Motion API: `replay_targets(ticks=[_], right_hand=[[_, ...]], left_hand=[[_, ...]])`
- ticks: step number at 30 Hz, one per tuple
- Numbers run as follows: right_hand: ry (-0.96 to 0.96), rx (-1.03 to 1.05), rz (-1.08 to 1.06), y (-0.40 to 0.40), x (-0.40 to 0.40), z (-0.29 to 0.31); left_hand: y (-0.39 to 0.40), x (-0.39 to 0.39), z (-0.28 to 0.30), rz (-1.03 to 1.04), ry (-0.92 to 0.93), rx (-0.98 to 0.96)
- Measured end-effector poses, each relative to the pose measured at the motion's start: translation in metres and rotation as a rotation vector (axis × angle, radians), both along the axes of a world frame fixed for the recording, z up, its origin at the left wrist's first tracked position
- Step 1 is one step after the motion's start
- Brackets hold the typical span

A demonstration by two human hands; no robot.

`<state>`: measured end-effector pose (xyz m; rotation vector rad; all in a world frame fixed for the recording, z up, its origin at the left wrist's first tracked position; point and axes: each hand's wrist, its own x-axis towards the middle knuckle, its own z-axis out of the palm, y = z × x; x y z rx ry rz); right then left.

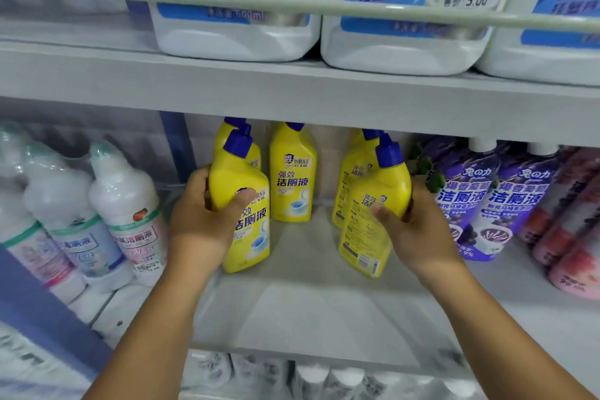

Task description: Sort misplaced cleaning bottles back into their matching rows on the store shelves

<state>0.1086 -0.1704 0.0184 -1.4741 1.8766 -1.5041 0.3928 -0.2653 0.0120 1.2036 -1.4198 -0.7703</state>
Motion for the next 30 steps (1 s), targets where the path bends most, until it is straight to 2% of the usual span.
replay_targets(ticks=[9,11,13,14,15,16,18,20,22,25,30], right_hand=[[-0.053,0.054,0.002,0.010,0.011,0.002],[-0.043,0.067,-0.017,0.015,0.015,0.003],[-0.035,0.064,-0.030,0.019,0.018,0.004],[-0.023,0.059,-0.038,0.022,0.020,0.005],[-0.013,0.055,-0.045,0.023,0.024,0.005],[-0.007,0.051,-0.050,0.025,0.029,0.006],[0.005,0.045,-0.036,0.029,0.038,0.004],[0.003,0.079,0.031,0.036,0.046,0.004],[-0.057,0.111,0.058,0.042,0.048,0.009],[-0.174,0.063,0.015,0.038,0.034,0.024],[-0.019,-0.014,-0.153,-0.008,-0.001,0.039]], left_hand=[[0.007,0.010,-0.002,0.034,-0.013,-0.100],[0.016,0.007,-0.002,0.152,-0.043,-0.278],[0.038,-0.007,0.003,0.310,-0.157,-0.474],[0.051,-0.019,0.005,0.302,-0.181,-0.522],[0.062,-0.032,0.007,0.187,-0.158,-0.522],[0.072,-0.046,0.005,0.008,-0.133,-0.463],[0.084,-0.071,-0.006,-0.326,-0.218,-0.269],[0.089,-0.091,-0.023,-0.445,-0.284,-0.173],[0.091,-0.105,-0.029,-0.426,-0.221,-0.095],[0.085,-0.110,-0.036,-0.277,-0.141,-0.086],[0.069,-0.087,-0.043,-0.241,-0.042,0.039]])
